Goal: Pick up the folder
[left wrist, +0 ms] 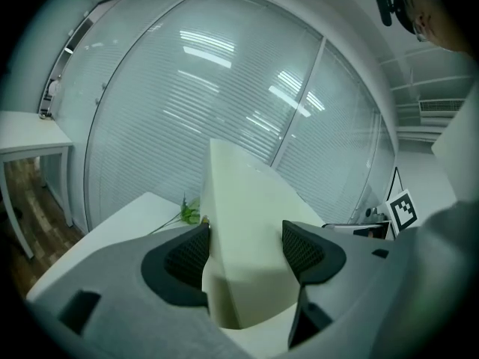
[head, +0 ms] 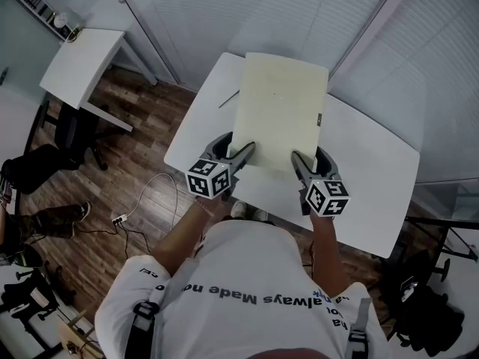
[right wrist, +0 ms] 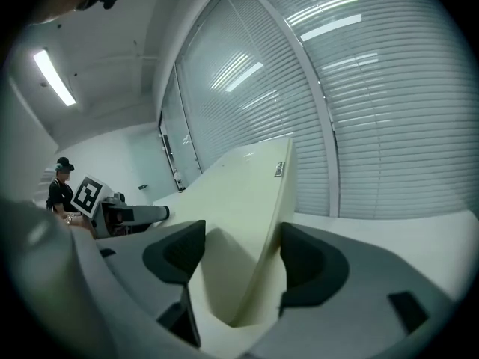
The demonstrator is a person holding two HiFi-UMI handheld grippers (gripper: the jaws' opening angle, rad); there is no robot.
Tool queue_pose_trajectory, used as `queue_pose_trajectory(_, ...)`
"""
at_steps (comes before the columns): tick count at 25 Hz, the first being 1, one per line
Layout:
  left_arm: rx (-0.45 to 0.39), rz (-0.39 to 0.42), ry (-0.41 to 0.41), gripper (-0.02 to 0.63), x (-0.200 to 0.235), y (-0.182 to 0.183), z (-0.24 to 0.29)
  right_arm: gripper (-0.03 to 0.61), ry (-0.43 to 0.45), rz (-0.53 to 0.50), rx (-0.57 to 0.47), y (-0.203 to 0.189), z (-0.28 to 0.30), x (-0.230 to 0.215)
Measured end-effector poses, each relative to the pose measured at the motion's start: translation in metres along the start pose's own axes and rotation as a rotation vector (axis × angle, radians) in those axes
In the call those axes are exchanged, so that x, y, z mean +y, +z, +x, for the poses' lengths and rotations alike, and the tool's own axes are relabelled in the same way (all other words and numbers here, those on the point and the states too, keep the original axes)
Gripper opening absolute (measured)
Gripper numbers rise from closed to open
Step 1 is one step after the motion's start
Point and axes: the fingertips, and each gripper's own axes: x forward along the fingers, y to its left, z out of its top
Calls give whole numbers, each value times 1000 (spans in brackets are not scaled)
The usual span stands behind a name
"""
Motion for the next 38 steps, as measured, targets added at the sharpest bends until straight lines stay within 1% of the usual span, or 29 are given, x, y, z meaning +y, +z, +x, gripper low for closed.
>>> queue_pose_trajectory(4,-52,17,-12,308,-11,26,-7,313,1,-19,-50,25,-10,7)
queue_pose_trajectory(15,-187,81,-22,308,-45,81,-35,313,-10,-91,-172,82,-49,30)
queue_pose_trajectory(26,-323,153,-33,308,-81,135,-65,313,-2,-143,-287,134,-84,51)
queue_pose_trajectory(32,-375,185,-34,308,-90,153,-81,313,9,-176,-327,151,-94,65)
queue_pose_trajectory(38,-416,209,-35,308,-103,166,-94,313,16,-181,-356,162,-108,72)
